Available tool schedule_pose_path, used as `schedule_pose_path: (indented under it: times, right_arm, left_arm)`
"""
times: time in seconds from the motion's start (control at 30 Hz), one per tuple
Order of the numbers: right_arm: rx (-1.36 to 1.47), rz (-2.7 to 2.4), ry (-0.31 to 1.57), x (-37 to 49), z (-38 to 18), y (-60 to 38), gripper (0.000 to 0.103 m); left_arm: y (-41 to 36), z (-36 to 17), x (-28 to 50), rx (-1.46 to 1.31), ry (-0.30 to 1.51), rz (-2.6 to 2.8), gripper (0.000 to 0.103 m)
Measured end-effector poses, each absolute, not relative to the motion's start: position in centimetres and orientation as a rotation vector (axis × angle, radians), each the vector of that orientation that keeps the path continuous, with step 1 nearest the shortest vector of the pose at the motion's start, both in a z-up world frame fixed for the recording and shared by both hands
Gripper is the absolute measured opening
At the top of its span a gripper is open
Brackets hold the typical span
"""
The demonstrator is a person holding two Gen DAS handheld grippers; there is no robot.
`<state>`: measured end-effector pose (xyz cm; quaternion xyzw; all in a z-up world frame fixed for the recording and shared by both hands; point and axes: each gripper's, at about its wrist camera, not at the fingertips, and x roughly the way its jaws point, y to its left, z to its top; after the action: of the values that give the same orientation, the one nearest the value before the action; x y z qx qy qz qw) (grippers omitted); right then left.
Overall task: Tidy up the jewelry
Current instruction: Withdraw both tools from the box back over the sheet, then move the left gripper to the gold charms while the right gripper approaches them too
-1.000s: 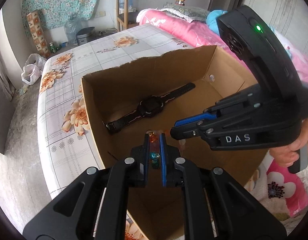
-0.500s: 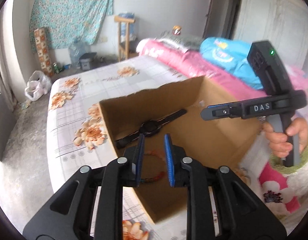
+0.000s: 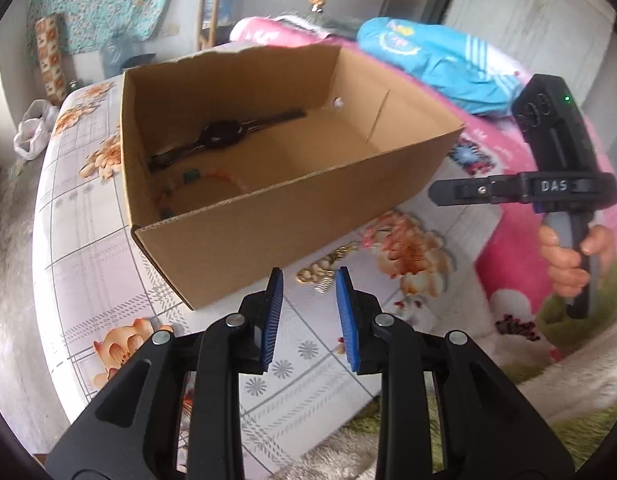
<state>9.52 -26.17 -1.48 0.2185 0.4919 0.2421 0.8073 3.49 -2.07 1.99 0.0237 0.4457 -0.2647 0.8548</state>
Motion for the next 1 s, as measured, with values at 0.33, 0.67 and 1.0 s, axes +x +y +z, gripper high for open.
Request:
schedule_pose_path:
  times: [0.33, 0.67, 1.0]
  right_arm:
    - [0.570, 0.459, 0.978, 12.2, -1.7, -29.4, 0.041]
    - [0.455, 0.317, 1.045, 8.3, -4.1, -29.5, 0.039]
    - [0.160, 0.216, 1.091, 9.6, -5.7, -23.3, 0.031]
  left_arm:
    - [-1.5, 2.3, 7.5, -0.010, 0.885, -0.456, 0.025]
    - [-2.5, -0.4, 5.4, 0.040, 0.962, -0.496, 0.026]
    - [-4.6, -2.0, 4.4, 0.092, 0.971, -0.535, 0.026]
